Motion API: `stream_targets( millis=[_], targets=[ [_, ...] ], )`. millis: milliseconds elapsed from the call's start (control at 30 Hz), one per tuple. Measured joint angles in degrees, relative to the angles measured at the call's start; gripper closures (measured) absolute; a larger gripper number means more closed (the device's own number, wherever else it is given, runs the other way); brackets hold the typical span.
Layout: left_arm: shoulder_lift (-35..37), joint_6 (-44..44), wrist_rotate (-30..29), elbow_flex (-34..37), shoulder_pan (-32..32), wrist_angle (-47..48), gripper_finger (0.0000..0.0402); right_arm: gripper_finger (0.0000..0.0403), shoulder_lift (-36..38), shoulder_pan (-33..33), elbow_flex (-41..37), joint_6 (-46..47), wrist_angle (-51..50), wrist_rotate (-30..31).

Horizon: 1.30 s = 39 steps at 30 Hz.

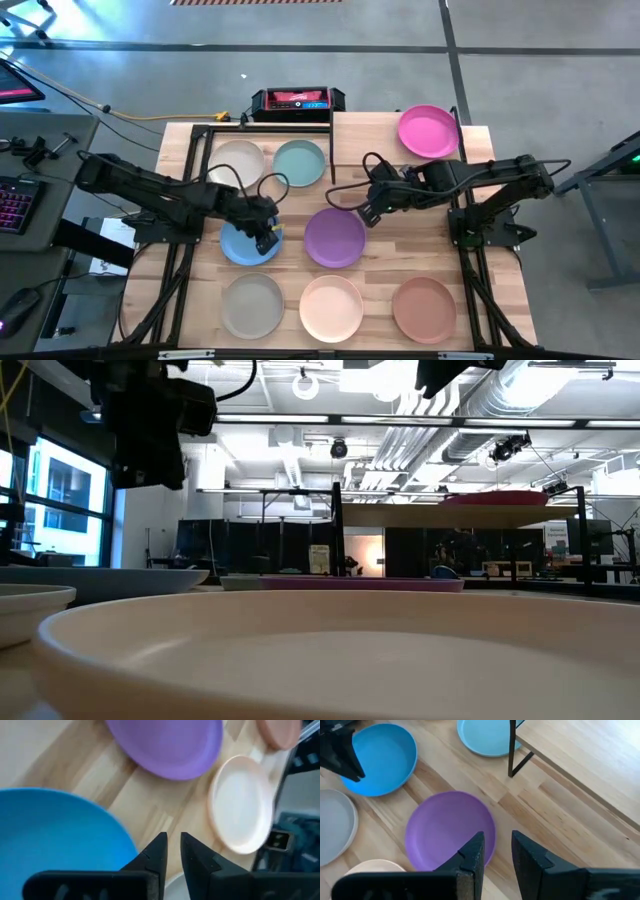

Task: Place and stack plates onto a shelf
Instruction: Stack the blue plate on top of the pink plate on the shelf

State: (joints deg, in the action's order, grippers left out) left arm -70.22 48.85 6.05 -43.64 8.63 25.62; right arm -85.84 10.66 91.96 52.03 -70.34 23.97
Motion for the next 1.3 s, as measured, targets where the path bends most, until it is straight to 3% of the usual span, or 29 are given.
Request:
stream_targets(
  millis=[333,633,1300],
  targets=[
    [-5.8,6.2,2.2,0.0,1.9,1.0,0.0297,0.0328,0.0,0.0,0.0,-2.3,-1.3,-0.5],
    [-9.9,12.9,-2.9,0.0,4.6,-0.4,0.0298,0.0328,0.0,0.0,0.0,-3.1,-2.1,-0.5],
    [-19.0,17.1,-5.7,0.0,7.6,-1.6,0.0298,0.0328,0.0,0.0,0.0,-3.5,-2.7,-1.3]
  ],
)
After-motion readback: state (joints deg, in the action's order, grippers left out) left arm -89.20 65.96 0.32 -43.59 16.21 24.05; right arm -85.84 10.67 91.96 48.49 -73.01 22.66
